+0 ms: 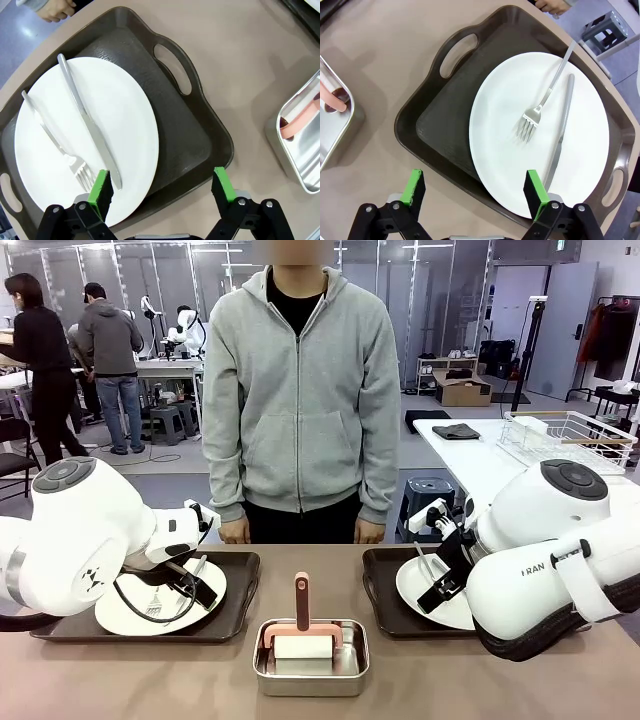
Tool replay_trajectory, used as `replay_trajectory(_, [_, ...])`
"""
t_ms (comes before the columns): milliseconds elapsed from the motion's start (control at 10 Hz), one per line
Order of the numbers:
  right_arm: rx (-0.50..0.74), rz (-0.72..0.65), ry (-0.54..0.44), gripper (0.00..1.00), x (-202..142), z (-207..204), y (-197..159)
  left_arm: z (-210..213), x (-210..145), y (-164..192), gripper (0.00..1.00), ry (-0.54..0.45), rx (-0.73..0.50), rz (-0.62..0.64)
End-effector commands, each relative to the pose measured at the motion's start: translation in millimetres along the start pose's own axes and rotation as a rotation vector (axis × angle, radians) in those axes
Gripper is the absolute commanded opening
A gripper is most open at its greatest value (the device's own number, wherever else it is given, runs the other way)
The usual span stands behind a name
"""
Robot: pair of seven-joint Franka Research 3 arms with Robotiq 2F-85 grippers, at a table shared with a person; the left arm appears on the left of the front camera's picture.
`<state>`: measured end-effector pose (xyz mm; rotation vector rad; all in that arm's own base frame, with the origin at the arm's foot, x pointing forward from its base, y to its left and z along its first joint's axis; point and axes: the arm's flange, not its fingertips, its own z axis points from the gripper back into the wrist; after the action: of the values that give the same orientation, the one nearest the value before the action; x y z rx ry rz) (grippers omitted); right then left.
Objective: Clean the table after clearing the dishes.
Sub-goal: When the left (or right) Handle tray is removed, use the left hand (or right hand) to clean the left (or right) side of the table with the Lint Roller.
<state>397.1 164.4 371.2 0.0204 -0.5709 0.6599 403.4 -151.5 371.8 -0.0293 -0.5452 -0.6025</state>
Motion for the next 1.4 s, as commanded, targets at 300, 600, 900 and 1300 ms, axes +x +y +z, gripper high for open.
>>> replay_trajectory(300, [0.004, 0.001, 0.007, 1.00, 11.8, 7.7, -12.5, 4.9, 12.9, 11.1, 1.00, 0.005, -0.035, 0.031])
replay_trajectory(600, [0.186, -0.071, 0.068, 1.00, 57.4, 19.3, -63.8, 25.0, 47.7, 54.4, 1.00, 0.019, -0.166, 0.077])
replay_trajectory(900, [0.436, -0.183, 0.073, 1.00, 81.2, 35.3, -105.7, 54.5, 54.9, 119.5, 1.00, -0.047, -0.519, 0.155])
replay_trajectory(1300, [0.918, -0.517, -0.046, 1.00, 50.0, 61.6, -180.0, 73.5, -2.1, 201.7, 1.00, -0.219, -0.847, 0.341])
